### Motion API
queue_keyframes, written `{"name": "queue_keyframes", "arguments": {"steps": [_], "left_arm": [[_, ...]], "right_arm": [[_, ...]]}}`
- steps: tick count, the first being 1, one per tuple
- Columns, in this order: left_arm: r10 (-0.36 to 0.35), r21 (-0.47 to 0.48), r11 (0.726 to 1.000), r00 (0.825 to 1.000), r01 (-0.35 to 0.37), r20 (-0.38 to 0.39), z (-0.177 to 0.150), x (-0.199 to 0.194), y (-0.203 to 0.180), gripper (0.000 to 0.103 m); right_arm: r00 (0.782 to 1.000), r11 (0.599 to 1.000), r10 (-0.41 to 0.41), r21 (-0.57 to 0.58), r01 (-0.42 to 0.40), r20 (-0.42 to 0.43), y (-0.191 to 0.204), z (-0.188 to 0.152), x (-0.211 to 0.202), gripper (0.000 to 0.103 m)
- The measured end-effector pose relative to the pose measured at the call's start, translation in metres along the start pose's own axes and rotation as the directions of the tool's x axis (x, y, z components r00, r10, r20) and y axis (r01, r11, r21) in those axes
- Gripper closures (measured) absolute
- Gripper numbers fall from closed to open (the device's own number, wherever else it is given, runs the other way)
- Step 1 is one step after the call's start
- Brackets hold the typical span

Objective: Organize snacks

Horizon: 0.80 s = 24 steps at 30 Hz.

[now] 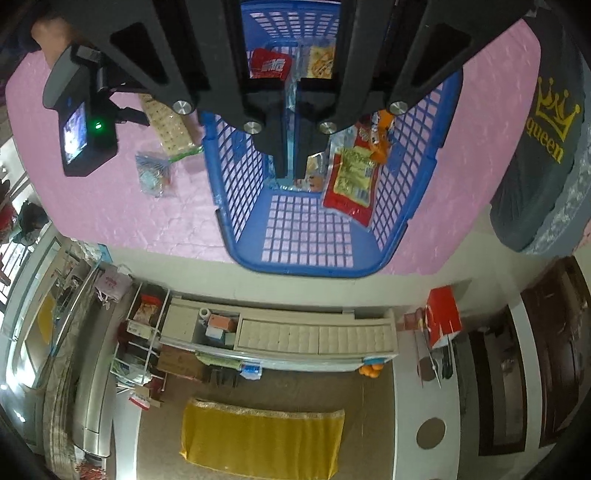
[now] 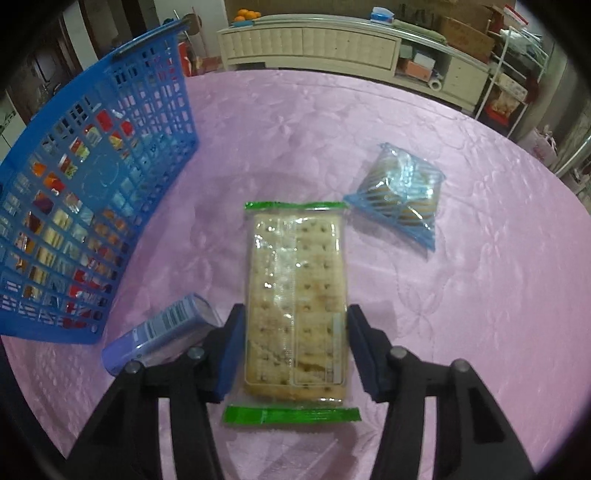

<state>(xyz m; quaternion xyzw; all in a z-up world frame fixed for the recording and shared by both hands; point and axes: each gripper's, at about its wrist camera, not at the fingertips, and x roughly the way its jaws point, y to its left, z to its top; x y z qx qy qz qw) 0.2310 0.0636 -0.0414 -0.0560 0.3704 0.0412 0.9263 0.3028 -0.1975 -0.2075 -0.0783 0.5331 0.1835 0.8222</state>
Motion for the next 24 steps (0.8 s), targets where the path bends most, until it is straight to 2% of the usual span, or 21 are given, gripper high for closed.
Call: {"name": "queue_keyframes", "arguments": {"steps": [4, 9, 17, 24], "left_arm": [[-0.012, -0.013, 1.000, 1.000, 0.011, -0.026, -0.007, 0.004, 0.004, 0.101], [-0.032, -0.017, 0.999, 0.999, 0.031, -0.037, -0.012, 0.004, 0.007, 0.101], [-0.080, 0.004, 0.997, 0.997, 0.080, -0.013, -0.015, -0.016, -0.005, 0.101], [-0.100, 0.011, 0.995, 0.995, 0.100, -0.006, -0.016, -0.027, -0.014, 0.101]], "right_arm": [[1.000, 1.000, 0.025, 0.018, -0.025, 0.014, 0.000, -0.003, -0.008, 0.045], [0.998, 1.000, 0.012, 0.000, -0.013, 0.059, 0.017, -0.002, -0.029, 0.045], [0.989, 1.000, 0.000, -0.026, 0.004, 0.148, 0.027, -0.005, -0.087, 0.045], [0.977, 0.999, 0.020, -0.039, -0.012, 0.213, 0.029, -0.004, -0.126, 0.045]]}}
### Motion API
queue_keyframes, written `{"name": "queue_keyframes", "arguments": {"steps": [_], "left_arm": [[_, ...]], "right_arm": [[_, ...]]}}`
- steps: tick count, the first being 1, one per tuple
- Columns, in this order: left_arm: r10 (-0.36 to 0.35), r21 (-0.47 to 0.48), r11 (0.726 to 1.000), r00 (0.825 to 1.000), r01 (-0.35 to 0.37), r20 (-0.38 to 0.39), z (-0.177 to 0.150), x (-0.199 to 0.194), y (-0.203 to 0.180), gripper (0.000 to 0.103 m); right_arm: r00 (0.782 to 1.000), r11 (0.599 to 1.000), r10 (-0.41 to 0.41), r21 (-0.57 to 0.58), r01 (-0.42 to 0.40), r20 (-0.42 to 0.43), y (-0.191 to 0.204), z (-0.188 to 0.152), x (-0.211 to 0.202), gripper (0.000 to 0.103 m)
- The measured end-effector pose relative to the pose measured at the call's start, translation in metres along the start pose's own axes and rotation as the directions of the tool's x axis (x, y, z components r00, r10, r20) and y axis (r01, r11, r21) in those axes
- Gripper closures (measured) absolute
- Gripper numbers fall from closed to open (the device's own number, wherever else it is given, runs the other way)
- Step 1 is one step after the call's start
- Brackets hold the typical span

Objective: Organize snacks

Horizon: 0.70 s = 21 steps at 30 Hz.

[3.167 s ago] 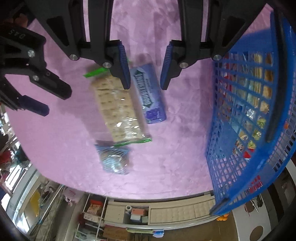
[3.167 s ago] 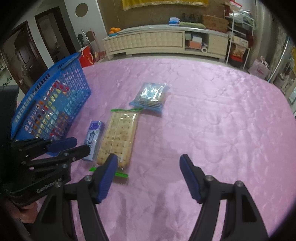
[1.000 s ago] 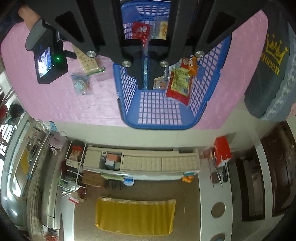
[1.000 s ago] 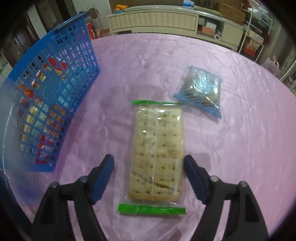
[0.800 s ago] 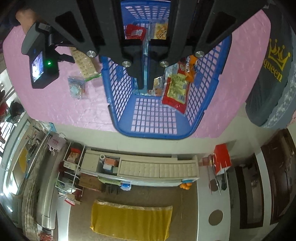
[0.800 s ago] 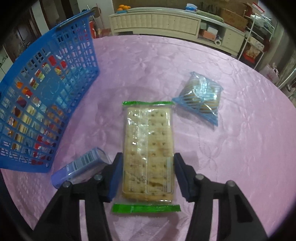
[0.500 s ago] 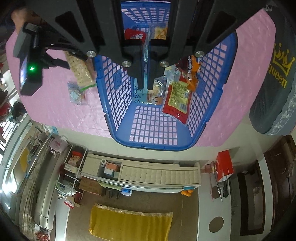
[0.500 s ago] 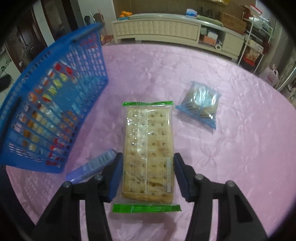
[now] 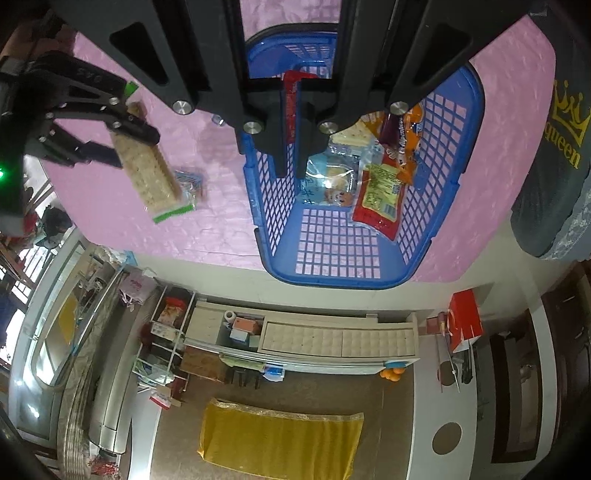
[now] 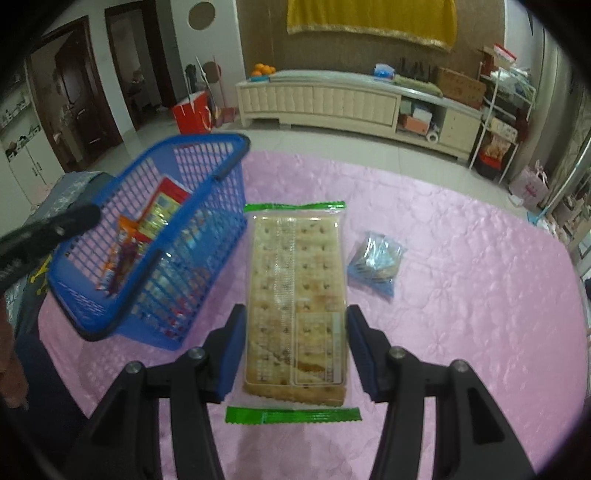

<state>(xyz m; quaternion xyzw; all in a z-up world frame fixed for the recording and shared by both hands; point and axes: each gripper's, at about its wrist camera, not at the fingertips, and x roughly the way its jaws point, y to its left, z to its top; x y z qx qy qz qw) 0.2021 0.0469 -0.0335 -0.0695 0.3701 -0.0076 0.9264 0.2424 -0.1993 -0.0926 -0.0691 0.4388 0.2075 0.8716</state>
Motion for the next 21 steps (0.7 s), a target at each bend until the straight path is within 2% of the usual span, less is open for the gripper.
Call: {"name": "queue_keyframes", "arguments": {"steps": [8, 14, 15, 16, 17, 21], "left_arm": [[0.010, -0.030, 0.999, 1.000, -0.010, 0.019, 0.004, -0.009, 0.021, 0.101], [0.040, -0.058, 0.998, 0.999, -0.039, 0.024, 0.007, -0.014, 0.050, 0.100], [0.047, -0.064, 0.997, 0.999, -0.045, 0.022, 0.007, -0.014, 0.055, 0.098], [0.058, -0.071, 0.996, 0.998, -0.056, 0.020, 0.007, -0.014, 0.062, 0.089], [0.072, -0.080, 0.994, 0.997, -0.071, 0.015, 0.007, -0.014, 0.069, 0.076], [0.096, -0.108, 0.990, 0.995, -0.092, 0.029, 0.005, -0.017, 0.087, 0.067]], "right_arm": [[0.997, 0.997, 0.051, -0.053, -0.047, 0.064, 0.024, 0.027, -0.027, 0.045], [0.993, 0.990, 0.093, -0.110, -0.084, 0.078, 0.057, 0.050, -0.023, 0.045], [0.992, 0.989, 0.103, -0.118, -0.094, 0.074, 0.063, 0.054, -0.019, 0.045], [0.992, 0.988, 0.108, -0.122, -0.099, 0.070, 0.067, 0.056, -0.016, 0.045], [0.991, 0.985, 0.119, -0.129, -0.110, 0.062, 0.074, 0.060, -0.010, 0.045], [0.990, 0.977, 0.139, -0.170, -0.131, 0.034, 0.095, 0.064, 0.007, 0.045]]}}
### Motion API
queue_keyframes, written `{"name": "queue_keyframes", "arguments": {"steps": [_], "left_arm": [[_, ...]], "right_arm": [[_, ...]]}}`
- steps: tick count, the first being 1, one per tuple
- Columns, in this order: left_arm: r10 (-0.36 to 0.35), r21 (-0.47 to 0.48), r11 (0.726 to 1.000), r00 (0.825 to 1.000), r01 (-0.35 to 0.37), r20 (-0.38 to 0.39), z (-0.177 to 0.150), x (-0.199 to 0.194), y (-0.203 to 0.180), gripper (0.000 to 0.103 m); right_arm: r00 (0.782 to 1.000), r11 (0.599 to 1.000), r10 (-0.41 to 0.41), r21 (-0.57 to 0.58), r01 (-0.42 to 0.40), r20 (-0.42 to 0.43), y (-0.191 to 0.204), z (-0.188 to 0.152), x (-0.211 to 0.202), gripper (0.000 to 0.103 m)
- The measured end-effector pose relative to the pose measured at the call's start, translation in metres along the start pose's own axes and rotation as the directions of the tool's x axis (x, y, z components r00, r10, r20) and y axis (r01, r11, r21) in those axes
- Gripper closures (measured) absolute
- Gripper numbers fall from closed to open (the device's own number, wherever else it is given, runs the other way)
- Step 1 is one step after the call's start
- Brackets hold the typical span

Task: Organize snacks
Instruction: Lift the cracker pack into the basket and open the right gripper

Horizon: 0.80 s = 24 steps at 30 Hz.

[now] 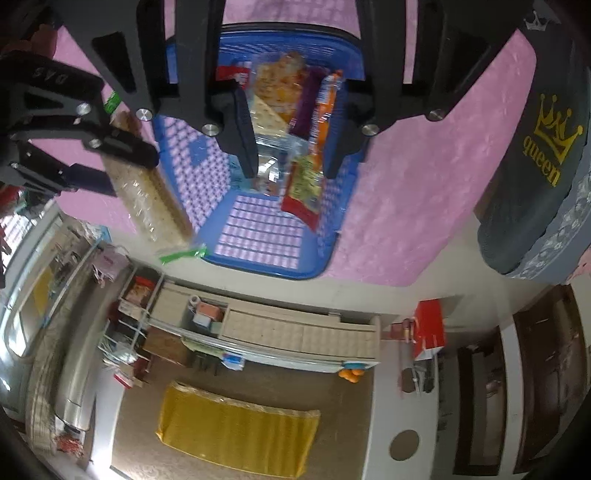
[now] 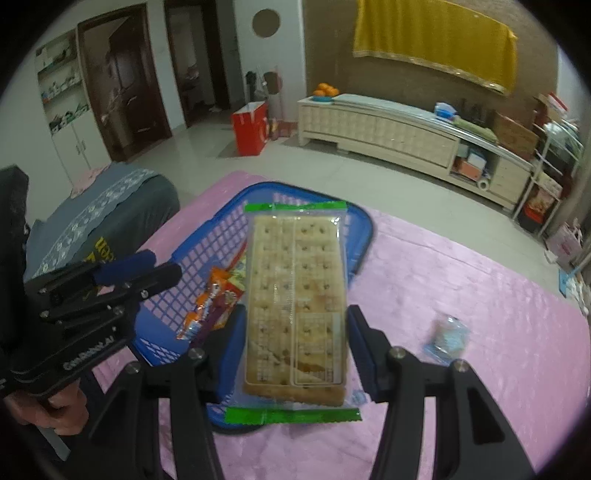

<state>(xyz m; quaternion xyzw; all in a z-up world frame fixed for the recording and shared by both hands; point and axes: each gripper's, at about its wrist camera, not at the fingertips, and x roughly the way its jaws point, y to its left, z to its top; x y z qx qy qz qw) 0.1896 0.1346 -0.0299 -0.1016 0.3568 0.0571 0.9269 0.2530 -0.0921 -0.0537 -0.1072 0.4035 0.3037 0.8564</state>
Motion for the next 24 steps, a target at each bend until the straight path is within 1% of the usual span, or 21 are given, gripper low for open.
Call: {"name": "queue_keyframes", "arguments": {"steps": [1, 2, 4, 6, 7, 9, 11, 16, 18, 20, 22, 23, 24], "left_arm": [[0.010, -0.004, 1.000, 1.000, -0.010, 0.000, 0.000, 0.000, 0.004, 0.061], [0.016, -0.010, 1.000, 1.000, -0.016, 0.000, 0.000, 0.001, 0.008, 0.059], [0.021, -0.022, 1.000, 1.000, -0.021, -0.006, 0.001, 0.002, 0.015, 0.058], [0.026, -0.027, 0.999, 1.000, -0.027, -0.011, 0.000, 0.003, 0.020, 0.048], [0.035, -0.024, 0.999, 0.999, -0.035, -0.007, 0.000, 0.003, 0.023, 0.041], [0.038, -0.011, 0.999, 0.999, -0.038, 0.003, -0.002, 0.001, 0.023, 0.039], [0.039, 0.001, 0.999, 0.999, -0.039, 0.004, -0.004, 0.002, 0.024, 0.035], [0.043, -0.013, 0.999, 0.999, -0.043, -0.012, -0.006, 0.005, 0.030, 0.035], [0.046, -0.017, 0.999, 0.999, -0.046, -0.005, -0.008, 0.002, 0.032, 0.035], [0.045, -0.014, 0.999, 0.999, -0.045, 0.003, -0.011, -0.002, 0.032, 0.035], [0.046, -0.015, 0.999, 0.999, -0.046, 0.004, -0.012, -0.006, 0.032, 0.035], [0.045, -0.015, 0.999, 0.999, -0.045, 0.005, -0.011, -0.005, 0.033, 0.035], [0.044, -0.014, 0.999, 0.999, -0.044, 0.005, -0.011, -0.006, 0.033, 0.035]], "right_arm": [[1.000, 1.000, 0.002, -0.010, -0.002, -0.006, 0.003, 0.002, 0.003, 0.045], [1.000, 1.000, 0.005, -0.024, -0.006, -0.017, 0.008, 0.004, 0.010, 0.045], [0.999, 0.999, 0.012, -0.040, -0.014, -0.030, 0.014, 0.008, 0.017, 0.045], [0.999, 0.998, 0.013, -0.059, -0.015, -0.038, 0.020, 0.012, 0.023, 0.045], [0.999, 0.998, 0.009, -0.065, -0.012, -0.043, 0.021, 0.012, 0.025, 0.045], [0.998, 0.997, -0.004, -0.081, -0.001, -0.064, 0.027, 0.013, 0.033, 0.045], [0.997, 0.995, -0.012, -0.095, 0.004, -0.078, 0.031, 0.012, 0.038, 0.045], [0.995, 0.993, -0.029, -0.115, 0.019, -0.090, 0.036, 0.008, 0.041, 0.045], [0.996, 0.989, -0.053, -0.142, 0.042, -0.075, 0.039, 0.006, 0.038, 0.045], [0.995, 0.985, -0.063, -0.164, 0.049, -0.078, 0.042, 0.007, 0.038, 0.045], [0.995, 0.985, -0.062, -0.166, 0.048, -0.082, 0.043, 0.008, 0.038, 0.044], [0.994, 0.985, -0.061, -0.164, 0.046, -0.085, 0.043, 0.007, 0.037, 0.041], [0.994, 0.986, -0.063, -0.162, 0.047, -0.090, 0.043, 0.007, 0.037, 0.036]]}}
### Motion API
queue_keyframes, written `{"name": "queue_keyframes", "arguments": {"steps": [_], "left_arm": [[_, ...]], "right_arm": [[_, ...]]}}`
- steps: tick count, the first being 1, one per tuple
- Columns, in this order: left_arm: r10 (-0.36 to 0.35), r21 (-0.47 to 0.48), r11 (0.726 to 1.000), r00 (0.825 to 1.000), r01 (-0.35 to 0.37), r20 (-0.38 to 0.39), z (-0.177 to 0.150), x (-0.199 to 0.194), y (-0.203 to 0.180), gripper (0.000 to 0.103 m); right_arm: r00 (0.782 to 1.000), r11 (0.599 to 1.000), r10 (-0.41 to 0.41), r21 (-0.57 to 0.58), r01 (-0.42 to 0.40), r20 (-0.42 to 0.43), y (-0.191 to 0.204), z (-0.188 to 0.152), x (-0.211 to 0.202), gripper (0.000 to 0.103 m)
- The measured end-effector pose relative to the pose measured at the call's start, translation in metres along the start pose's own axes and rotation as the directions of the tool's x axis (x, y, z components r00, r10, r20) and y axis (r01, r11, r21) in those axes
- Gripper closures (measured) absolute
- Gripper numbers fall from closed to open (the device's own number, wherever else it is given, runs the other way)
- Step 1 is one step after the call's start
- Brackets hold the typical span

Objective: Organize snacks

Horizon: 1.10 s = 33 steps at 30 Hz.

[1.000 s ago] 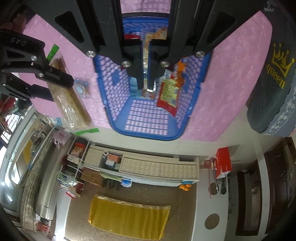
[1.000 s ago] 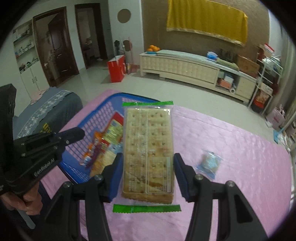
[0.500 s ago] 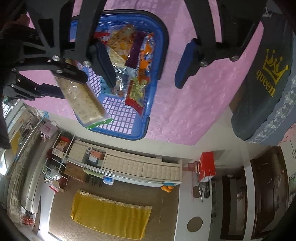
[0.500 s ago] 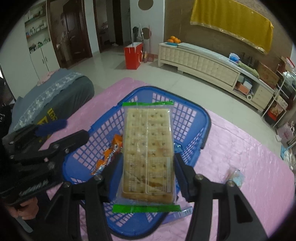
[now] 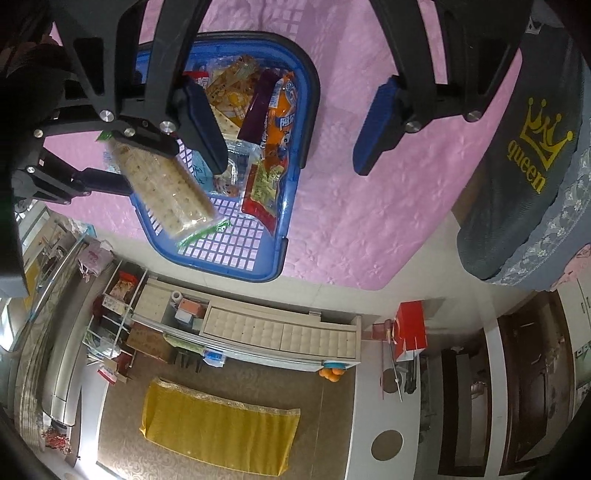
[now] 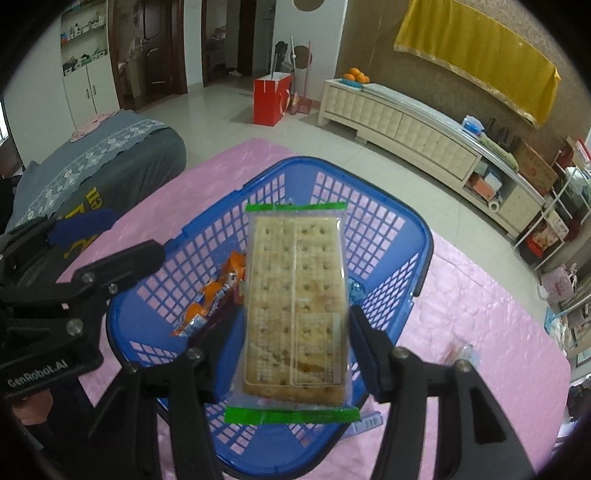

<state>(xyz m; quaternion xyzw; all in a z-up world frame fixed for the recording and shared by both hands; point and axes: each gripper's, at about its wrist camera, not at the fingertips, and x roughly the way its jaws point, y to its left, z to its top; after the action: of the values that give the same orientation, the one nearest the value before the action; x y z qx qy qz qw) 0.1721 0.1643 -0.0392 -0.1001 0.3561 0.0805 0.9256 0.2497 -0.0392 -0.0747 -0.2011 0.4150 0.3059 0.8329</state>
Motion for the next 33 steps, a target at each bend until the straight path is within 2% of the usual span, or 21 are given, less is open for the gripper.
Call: {"name": "queue_keyframes", "arguments": {"steps": [2, 8, 21, 28, 33], "left_arm": [[0.000, 0.006, 1.000, 1.000, 0.000, 0.001, -0.001, -0.004, -0.002, 0.035], [-0.025, 0.021, 0.999, 0.999, 0.024, 0.028, -0.003, -0.023, -0.011, 0.035], [-0.097, 0.126, 0.988, 0.991, 0.084, 0.095, -0.006, -0.069, -0.068, 0.035], [-0.167, 0.225, 0.963, 0.983, 0.147, 0.073, -0.011, -0.074, -0.112, 0.035], [-0.178, 0.283, 0.946, 0.983, 0.156, 0.054, -0.019, -0.071, -0.143, 0.035]], "right_arm": [[1.000, 1.000, -0.002, 0.001, 0.002, 0.002, 0.000, -0.002, -0.003, 0.030], [0.999, 1.000, -0.018, 0.015, 0.017, 0.047, -0.007, -0.007, -0.026, 0.022], [0.989, 0.992, -0.068, 0.113, 0.054, 0.128, -0.041, -0.043, -0.089, 0.021], [0.983, 0.977, -0.109, 0.197, 0.079, 0.150, -0.071, -0.072, -0.116, 0.020], [0.978, 0.963, -0.136, 0.253, 0.093, 0.157, -0.092, -0.092, -0.128, 0.020]]}}
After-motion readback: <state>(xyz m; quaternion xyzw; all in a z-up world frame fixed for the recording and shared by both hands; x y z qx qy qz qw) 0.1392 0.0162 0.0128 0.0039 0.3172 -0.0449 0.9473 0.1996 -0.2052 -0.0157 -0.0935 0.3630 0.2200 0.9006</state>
